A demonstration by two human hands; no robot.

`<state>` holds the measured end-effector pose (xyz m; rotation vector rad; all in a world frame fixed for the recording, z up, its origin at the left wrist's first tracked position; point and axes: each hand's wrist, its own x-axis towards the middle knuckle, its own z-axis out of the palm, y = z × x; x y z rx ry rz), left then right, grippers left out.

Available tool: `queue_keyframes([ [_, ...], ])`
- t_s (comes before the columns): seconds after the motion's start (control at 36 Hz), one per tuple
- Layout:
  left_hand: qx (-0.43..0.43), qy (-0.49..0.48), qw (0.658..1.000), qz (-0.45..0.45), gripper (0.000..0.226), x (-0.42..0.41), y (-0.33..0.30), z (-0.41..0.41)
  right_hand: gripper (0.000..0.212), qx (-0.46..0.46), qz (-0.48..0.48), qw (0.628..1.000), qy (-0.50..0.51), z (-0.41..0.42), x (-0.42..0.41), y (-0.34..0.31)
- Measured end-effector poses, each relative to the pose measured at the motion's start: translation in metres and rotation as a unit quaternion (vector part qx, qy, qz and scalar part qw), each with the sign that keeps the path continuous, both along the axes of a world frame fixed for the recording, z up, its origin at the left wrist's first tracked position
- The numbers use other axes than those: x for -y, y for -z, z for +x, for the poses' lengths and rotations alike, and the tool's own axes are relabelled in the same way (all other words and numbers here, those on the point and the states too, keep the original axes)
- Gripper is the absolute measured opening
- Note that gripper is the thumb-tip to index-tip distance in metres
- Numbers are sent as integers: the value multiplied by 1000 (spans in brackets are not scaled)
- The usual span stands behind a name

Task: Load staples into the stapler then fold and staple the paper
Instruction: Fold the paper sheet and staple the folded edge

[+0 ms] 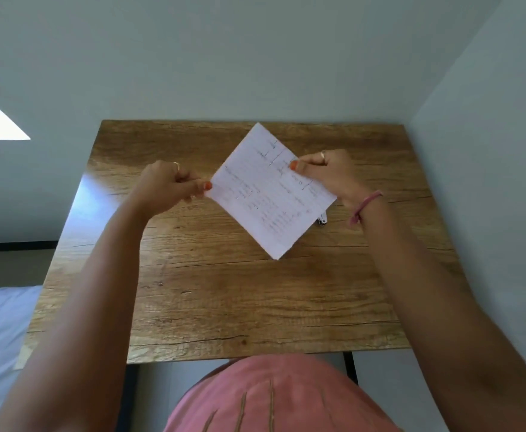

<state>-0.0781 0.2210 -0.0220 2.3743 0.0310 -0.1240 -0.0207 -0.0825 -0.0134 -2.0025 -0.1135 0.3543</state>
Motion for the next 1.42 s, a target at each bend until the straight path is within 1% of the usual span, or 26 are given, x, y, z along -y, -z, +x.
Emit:
queue_keyframes([
  [0.08, -47, 17, 998, -42, 18, 19, 5, -3, 5, -31, 95, 990, 102, -4, -4, 4],
  [0.14, -58, 10, 994, -93, 23, 31, 7, -5, 3, -51, 143, 973, 174, -7, -8, 8],
  [0.17, -61, 3, 990, -128, 23, 37, 7, -6, 6, -68, 174, 960, 209, -7, -10, 10],
  [0.22, -73, -1, 981, -181, 19, 47, 9, -9, 20, -108, 257, 924, 262, -8, -15, 15],
  [0.31, -107, 13, 965, -240, 23, 67, 12, -15, 17, -152, 360, 870, 299, -13, -22, 19],
  [0.36, -110, -8, 946, -306, 28, 82, 15, -19, 17, -169, 398, 848, 308, -18, -28, 20],
  [0.42, -92, -55, 920, -377, 33, 97, 18, -22, 14, -172, 415, 841, 302, -22, -32, 22],
  [0.5, -19, -92, 888, -450, 31, 115, 17, -22, 15, -174, 418, 848, 276, -26, -38, 25],
  [0.58, 28, -128, 870, -476, 29, 123, 16, -20, 19, -169, 409, 863, 244, -28, -40, 27],
  [0.64, 22, -160, 864, -478, 24, 124, 17, -18, 19, -171, 405, 872, 217, -30, -40, 27],
  [0.69, -1, -184, 863, -471, 21, 122, 21, -15, 18, -179, 388, 885, 187, -31, -39, 26],
  [0.75, -13, -199, 874, -444, 23, 120, 25, -13, 16, -179, 354, 903, 166, -32, -36, 25],
  [0.81, -14, -216, 877, -430, 27, 117, 29, -13, 12, -156, 312, 921, 173, -31, -28, 26],
  [0.86, -10, -230, 874, -427, 29, 113, 31, -14, 8, -108, 257, 937, 209, -29, -16, 28],
  [0.92, -2, -238, 869, -433, 31, 109, 31, -15, 14, -40, 148, 954, 258, -27, -1, 34],
  [0.97, 5, -242, 864, -442, 31, 106, 31, -16, 21, 21, 16, 959, 281, -25, 14, 43],
  [1.0, 9, -242, 862, -444, 32, 106, 31, -17, 25, 34, -30, 960, 276, -25, 20, 48],
  [1.06, 14, -241, 860, -450, 32, 105, 30, -16, 36, 27, -85, 967, 239, -26, 27, 54],
  [1.11, 17, -238, 858, -455, 33, 105, 30, -15, 46, 9, -112, 976, 188, -31, 28, 59],
  [1.17, 19, -231, 858, -458, 34, 106, 29, -15, 51, 6, -106, 983, 148, -35, 21, 64],
  [1.19, 19, -226, 859, -459, 34, 107, 29, -15, 54, 9, -108, 984, 139, -37, 17, 67],
  [1.25, 14, -216, 858, -465, 34, 109, 29, -16, 58, 22, -145, 980, 134, -37, 11, 72],
  [1.33, 3, -199, 856, -476, 36, 111, 29, -16, 54, 32, -202, 970, 131, -32, 8, 75],
  [1.42, -4, -188, 857, -480, 38, 111, 28, -17, 43, 16, -191, 972, 132, -31, 8, 73],
])
